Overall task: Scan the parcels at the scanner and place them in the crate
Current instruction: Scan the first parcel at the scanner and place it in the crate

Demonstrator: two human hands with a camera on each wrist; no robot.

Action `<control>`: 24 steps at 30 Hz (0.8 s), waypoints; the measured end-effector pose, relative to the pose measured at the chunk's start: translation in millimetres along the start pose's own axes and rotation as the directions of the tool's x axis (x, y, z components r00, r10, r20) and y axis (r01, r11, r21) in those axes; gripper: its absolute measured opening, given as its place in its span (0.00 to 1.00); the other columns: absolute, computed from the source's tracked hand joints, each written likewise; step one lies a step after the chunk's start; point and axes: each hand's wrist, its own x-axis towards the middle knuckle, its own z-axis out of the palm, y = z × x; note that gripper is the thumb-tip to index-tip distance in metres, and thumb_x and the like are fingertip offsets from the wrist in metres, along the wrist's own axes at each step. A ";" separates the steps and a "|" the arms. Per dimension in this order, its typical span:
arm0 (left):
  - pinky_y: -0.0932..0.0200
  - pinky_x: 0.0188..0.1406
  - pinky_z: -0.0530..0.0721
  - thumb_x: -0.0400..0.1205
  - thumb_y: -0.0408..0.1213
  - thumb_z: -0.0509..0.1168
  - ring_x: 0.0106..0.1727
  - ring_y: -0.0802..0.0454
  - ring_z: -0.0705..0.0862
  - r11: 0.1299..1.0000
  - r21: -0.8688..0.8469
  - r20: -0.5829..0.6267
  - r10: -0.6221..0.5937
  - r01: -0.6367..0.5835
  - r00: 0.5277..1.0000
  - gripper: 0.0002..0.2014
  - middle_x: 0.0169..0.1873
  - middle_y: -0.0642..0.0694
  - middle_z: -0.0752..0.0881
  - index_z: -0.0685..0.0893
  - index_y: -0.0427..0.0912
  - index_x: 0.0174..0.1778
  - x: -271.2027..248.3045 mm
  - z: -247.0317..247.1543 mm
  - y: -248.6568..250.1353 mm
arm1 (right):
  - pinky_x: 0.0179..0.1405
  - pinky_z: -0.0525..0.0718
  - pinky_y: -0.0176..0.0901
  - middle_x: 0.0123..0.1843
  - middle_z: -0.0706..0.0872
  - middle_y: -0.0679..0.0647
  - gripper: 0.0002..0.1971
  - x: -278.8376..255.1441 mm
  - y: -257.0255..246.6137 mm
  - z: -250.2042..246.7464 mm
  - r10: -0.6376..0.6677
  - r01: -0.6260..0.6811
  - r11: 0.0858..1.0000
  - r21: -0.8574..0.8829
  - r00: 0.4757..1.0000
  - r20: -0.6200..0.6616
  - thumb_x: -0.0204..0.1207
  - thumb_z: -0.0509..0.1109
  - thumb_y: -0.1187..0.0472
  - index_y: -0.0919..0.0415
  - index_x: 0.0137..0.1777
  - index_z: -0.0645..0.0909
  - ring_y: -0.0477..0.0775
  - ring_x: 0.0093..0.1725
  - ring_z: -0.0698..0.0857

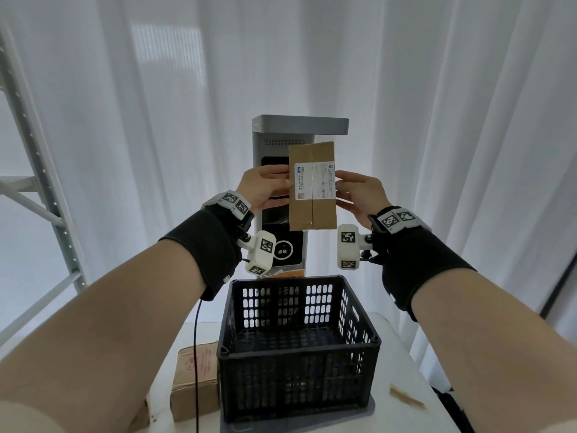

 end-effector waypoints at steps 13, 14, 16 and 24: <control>0.48 0.46 0.92 0.83 0.28 0.66 0.52 0.47 0.90 0.991 -0.103 -0.014 -0.090 0.088 0.996 0.14 0.54 0.43 0.92 0.89 0.45 0.61 -21.6 -14.5 -9.8 | 0.56 0.88 0.51 0.47 0.89 0.54 0.13 -25.7 11.9 33.6 0.075 -0.068 0.995 0.069 0.992 -0.101 0.82 0.65 0.57 0.56 0.61 0.86 0.56 0.49 0.89; 0.48 0.44 0.92 0.83 0.28 0.65 0.52 0.47 0.90 0.989 -0.105 -0.011 -0.102 0.100 0.995 0.14 0.55 0.44 0.92 0.89 0.46 0.61 -23.7 -16.7 -12.0 | 0.56 0.88 0.50 0.47 0.89 0.53 0.13 -27.9 14.5 36.5 0.083 -0.076 0.995 0.070 0.991 -0.103 0.82 0.65 0.57 0.57 0.62 0.86 0.56 0.49 0.89; 0.46 0.46 0.92 0.83 0.28 0.65 0.54 0.48 0.89 0.985 -0.111 0.002 -0.132 0.132 0.991 0.15 0.56 0.45 0.91 0.88 0.46 0.61 -26.9 -19.8 -18.5 | 0.53 0.88 0.49 0.48 0.89 0.53 0.14 -33.7 21.2 40.7 0.099 -0.092 0.993 0.069 0.989 -0.105 0.82 0.64 0.56 0.57 0.63 0.86 0.55 0.48 0.89; 0.39 0.56 0.89 0.80 0.29 0.67 0.61 0.47 0.88 0.972 -0.096 0.060 -0.210 0.215 0.976 0.21 0.60 0.47 0.91 0.86 0.51 0.67 -28.9 -21.9 -60.3 | 0.59 0.83 0.51 0.54 0.88 0.51 0.19 -37.0 59.2 42.1 0.170 -0.169 0.985 0.026 0.979 -0.112 0.84 0.56 0.44 0.51 0.59 0.85 0.54 0.53 0.87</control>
